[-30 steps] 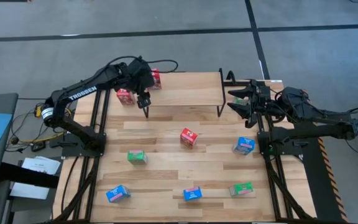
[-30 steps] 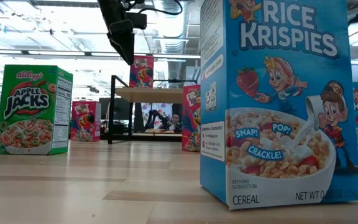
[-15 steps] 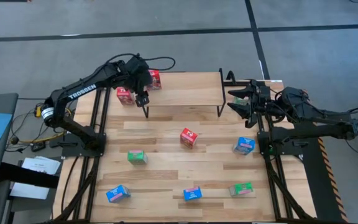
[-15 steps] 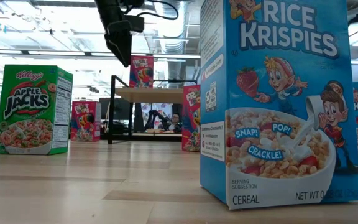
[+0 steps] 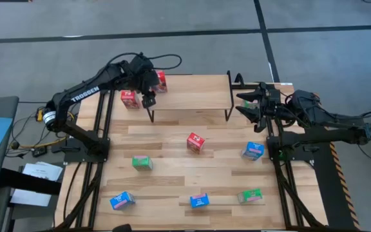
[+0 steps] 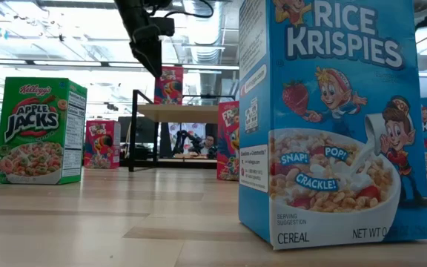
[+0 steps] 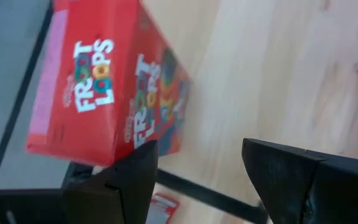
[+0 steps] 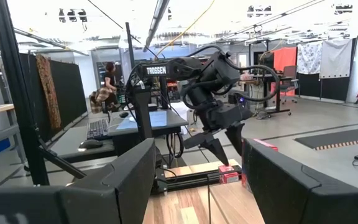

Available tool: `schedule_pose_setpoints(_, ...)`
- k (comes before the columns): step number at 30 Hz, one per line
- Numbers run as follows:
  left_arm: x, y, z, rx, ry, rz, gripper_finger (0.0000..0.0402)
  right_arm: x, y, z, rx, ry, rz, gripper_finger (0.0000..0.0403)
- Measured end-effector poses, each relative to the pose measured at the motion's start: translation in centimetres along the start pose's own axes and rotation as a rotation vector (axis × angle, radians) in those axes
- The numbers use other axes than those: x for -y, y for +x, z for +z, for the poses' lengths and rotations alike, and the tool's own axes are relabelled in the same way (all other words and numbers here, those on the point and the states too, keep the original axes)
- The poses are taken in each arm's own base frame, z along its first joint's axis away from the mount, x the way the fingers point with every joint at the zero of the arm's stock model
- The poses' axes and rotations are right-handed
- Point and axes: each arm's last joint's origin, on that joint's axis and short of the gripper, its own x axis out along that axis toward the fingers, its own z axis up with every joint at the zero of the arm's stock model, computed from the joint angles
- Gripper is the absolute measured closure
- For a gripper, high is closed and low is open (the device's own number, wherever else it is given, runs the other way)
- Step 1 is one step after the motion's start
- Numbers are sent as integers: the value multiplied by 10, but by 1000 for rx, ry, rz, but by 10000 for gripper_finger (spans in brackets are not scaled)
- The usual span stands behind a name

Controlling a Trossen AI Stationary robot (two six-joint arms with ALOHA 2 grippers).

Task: Stack cereal on shelf
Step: Put the middle left red cereal box on the shelf

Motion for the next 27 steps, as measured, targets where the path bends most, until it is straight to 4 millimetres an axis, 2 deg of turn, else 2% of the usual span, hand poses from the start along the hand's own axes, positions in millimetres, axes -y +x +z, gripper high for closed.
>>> schedule_pose_setpoints(5, -5, 9, -1, -29, -2, 12, 177, 0, 0, 0, 0, 0, 0, 137)
schedule_pose_setpoints(11, -3, 24, 1, -63, 10, -23, 177, 0, 0, 0, 0, 0, -4, 137)
schedule_pose_setpoints(21, 8, 24, 7, -11, 24, -82, 177, 1, 0, 0, 2, 0, -29, 137)
schedule_pose_setpoints(27, 12, 32, 12, 3, 38, -104, 177, 1, 0, 0, 2, 1, -29, 137)
